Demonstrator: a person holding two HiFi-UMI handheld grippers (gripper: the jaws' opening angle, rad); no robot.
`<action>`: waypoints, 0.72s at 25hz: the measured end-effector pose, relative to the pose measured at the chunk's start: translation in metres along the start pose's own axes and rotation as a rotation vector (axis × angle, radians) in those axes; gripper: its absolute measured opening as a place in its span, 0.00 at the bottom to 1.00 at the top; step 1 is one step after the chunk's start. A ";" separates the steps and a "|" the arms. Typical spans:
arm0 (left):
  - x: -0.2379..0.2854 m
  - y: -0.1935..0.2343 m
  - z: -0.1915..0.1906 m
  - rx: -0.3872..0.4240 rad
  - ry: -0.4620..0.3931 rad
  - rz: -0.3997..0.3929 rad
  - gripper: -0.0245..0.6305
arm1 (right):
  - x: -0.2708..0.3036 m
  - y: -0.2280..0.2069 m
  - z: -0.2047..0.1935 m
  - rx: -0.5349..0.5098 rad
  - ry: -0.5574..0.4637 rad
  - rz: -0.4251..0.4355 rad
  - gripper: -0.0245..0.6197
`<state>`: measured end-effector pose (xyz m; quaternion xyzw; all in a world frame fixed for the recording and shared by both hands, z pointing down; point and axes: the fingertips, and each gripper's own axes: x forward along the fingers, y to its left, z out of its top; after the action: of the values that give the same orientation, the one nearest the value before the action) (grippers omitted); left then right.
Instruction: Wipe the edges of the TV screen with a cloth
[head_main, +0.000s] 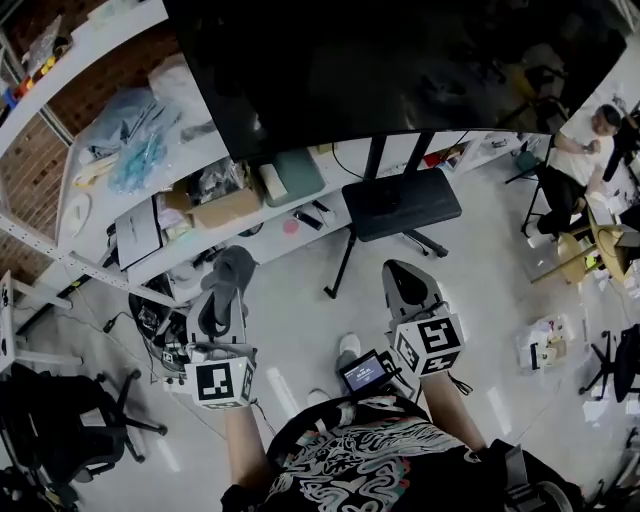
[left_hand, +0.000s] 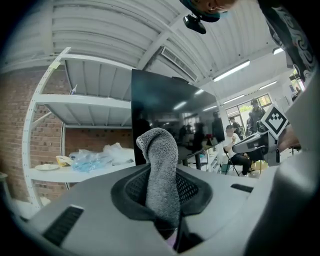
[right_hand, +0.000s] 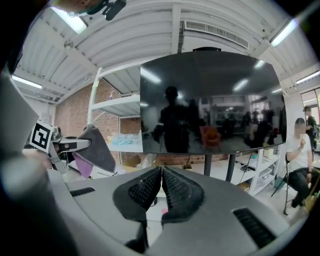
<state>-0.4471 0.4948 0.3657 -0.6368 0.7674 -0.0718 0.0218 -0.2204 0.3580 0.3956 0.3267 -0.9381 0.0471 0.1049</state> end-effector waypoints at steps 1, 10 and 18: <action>0.012 0.003 -0.001 -0.001 0.007 0.007 0.14 | 0.012 -0.006 0.000 0.005 0.007 0.006 0.08; 0.105 0.017 -0.015 -0.030 0.073 0.066 0.14 | 0.094 -0.059 0.011 0.015 0.047 0.048 0.08; 0.160 0.022 -0.029 -0.047 0.136 0.129 0.14 | 0.136 -0.095 0.019 0.030 0.046 0.092 0.08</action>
<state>-0.5024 0.3446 0.4001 -0.5800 0.8080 -0.0953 -0.0408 -0.2686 0.1992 0.4103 0.2834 -0.9487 0.0733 0.1192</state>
